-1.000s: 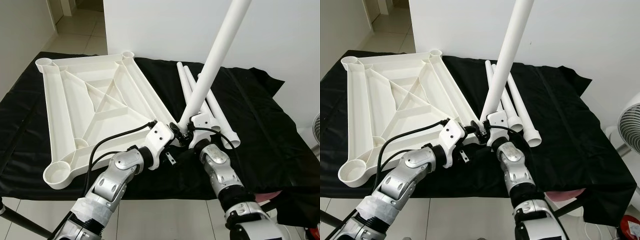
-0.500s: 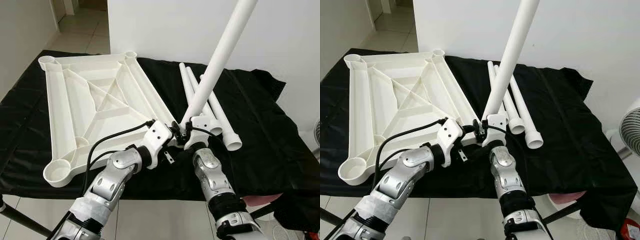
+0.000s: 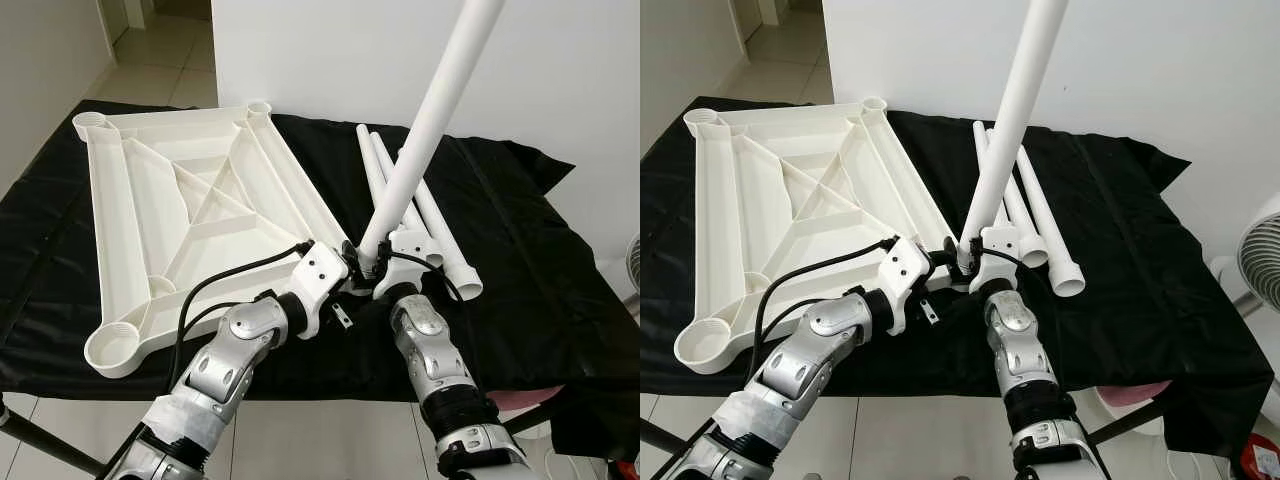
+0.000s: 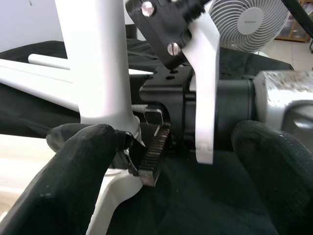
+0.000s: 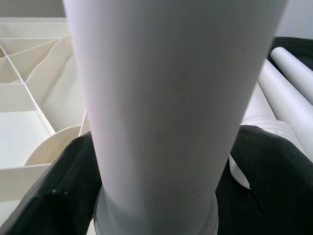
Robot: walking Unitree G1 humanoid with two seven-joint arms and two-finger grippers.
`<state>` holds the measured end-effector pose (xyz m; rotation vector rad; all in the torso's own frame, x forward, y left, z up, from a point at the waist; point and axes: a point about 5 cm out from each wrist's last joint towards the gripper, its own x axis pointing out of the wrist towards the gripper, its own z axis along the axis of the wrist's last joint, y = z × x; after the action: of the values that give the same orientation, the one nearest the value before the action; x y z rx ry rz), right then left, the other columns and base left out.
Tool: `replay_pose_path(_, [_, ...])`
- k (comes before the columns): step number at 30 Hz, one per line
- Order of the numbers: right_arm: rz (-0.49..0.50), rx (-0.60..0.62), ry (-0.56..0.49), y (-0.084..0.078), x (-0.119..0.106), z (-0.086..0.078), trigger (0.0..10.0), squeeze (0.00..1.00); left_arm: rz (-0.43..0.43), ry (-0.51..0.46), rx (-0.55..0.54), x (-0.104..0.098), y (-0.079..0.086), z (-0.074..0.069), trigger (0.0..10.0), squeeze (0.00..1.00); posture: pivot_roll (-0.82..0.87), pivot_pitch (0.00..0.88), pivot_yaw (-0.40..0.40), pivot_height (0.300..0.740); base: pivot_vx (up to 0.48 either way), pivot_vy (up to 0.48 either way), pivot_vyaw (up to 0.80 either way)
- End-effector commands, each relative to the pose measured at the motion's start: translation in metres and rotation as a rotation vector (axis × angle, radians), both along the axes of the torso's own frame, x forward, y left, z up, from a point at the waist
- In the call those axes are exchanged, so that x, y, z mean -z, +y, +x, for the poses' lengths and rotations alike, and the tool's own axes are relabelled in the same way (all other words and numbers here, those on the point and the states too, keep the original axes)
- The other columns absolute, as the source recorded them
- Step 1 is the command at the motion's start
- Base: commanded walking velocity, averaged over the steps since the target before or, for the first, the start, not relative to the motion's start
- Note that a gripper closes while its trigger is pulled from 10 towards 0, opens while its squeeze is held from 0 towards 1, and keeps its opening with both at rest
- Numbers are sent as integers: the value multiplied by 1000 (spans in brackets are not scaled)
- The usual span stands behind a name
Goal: Building children table
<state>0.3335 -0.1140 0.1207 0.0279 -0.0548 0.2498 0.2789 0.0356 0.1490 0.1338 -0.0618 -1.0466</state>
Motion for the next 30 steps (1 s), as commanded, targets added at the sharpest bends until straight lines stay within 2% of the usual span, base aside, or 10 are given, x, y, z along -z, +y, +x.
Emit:
replay_pose_path(1, [-23,-14,6,-7,-1,3,10000,557,19,17,18,5,-1,-3,10000,0,33,0,-105,740,0,0,0])
replay_pose_path(3, [-34,-28,10,-8,0,4,10000,557,20,19,19,6,0,-4,10000,0,33,0,-105,740,0,0,0])
replay_pose_path(4, [-59,-45,13,-10,0,5,10000,0,22,20,19,6,2,-4,10000,0,34,0,-105,740,0,0,0])
replay_pose_path(12, [-120,-128,20,-17,2,9,10000,0,23,16,13,4,8,-4,10000,0,42,0,-103,740,0,0,0])
replay_pose_path(15, [-156,-203,11,-19,1,10,10000,0,28,14,7,5,13,-5,10000,0,42,0,-99,740,0,0,0])
replay_pose_path(16, [-192,-289,-1,-21,0,10,10000,0,33,14,2,6,18,-5,10000,0,42,0,-95,740,0,0,0])
replay_pose_path(18, [-217,-343,-8,-23,-2,10,10000,0,35,11,0,6,22,-6,10000,0,43,0,-94,740,0,0,0])
replay_pose_path(21, [-231,-352,-13,-26,-3,11,10000,0,34,14,3,6,24,-6,10000,0,44,0,-93,740,0,0,0])
replay_pose_path(23, [-241,-370,-6,-34,-5,15,10000,0,29,53,53,7,29,-12,10000,0,49,0,-90,740,0,0,0])
replay_pose_path(30, [-230,-408,-15,-37,-9,19,10000,0,19,68,69,7,32,-15,10000,0,52,0,-87,740,0,0,0])
